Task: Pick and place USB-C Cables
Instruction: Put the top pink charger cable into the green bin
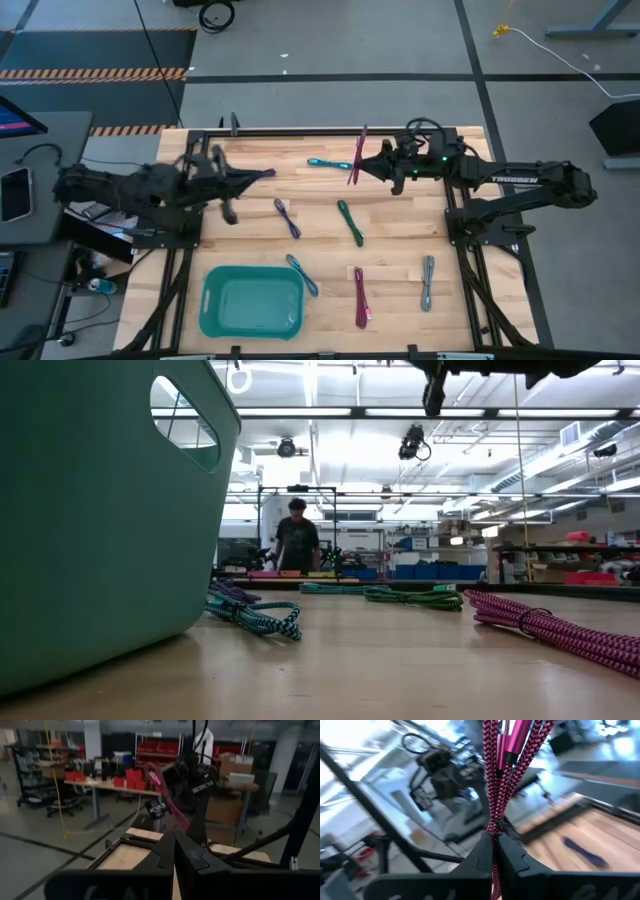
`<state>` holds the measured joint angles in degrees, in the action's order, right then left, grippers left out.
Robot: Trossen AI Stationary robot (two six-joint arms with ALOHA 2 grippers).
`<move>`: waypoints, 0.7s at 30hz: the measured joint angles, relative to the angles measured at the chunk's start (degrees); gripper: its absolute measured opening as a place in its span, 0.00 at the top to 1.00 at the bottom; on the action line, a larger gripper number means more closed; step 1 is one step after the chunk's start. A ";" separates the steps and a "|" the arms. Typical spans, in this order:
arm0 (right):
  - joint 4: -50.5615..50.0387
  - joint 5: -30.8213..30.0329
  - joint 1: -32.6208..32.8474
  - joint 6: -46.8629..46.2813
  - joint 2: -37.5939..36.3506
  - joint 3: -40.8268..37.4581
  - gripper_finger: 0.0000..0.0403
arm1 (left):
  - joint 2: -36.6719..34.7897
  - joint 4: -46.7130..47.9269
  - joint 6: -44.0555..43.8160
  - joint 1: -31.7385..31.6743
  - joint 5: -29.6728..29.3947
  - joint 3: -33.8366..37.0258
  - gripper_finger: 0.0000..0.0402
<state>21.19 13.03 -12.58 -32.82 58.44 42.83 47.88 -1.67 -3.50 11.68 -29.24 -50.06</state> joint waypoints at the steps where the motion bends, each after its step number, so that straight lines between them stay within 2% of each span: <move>1: 1.49 0.51 0.39 0.00 0.27 0.00 0.98 | 2.93 0.12 -0.08 0.00 0.39 -2.30 0.97; 6: 3.62 2.22 3.62 0.02 0.58 0.00 0.98 | 15.60 0.35 5.86 -0.82 5.49 -12.75 0.85; 12: 3.58 1.97 10.81 1.62 0.58 0.00 0.98 | 27.24 0.25 5.40 -3.68 10.89 -23.77 0.62; 17: 5.44 -0.30 15.92 3.67 0.58 0.00 0.98 | 33.94 0.31 5.08 -4.54 14.59 -29.70 0.44; 21: 6.83 -0.43 18.75 5.15 0.58 0.00 0.98 | 37.47 0.28 4.19 -4.89 17.35 -32.18 0.38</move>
<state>28.02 12.60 6.17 -27.67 59.02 42.83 85.35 -1.39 0.69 6.79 -11.89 -82.24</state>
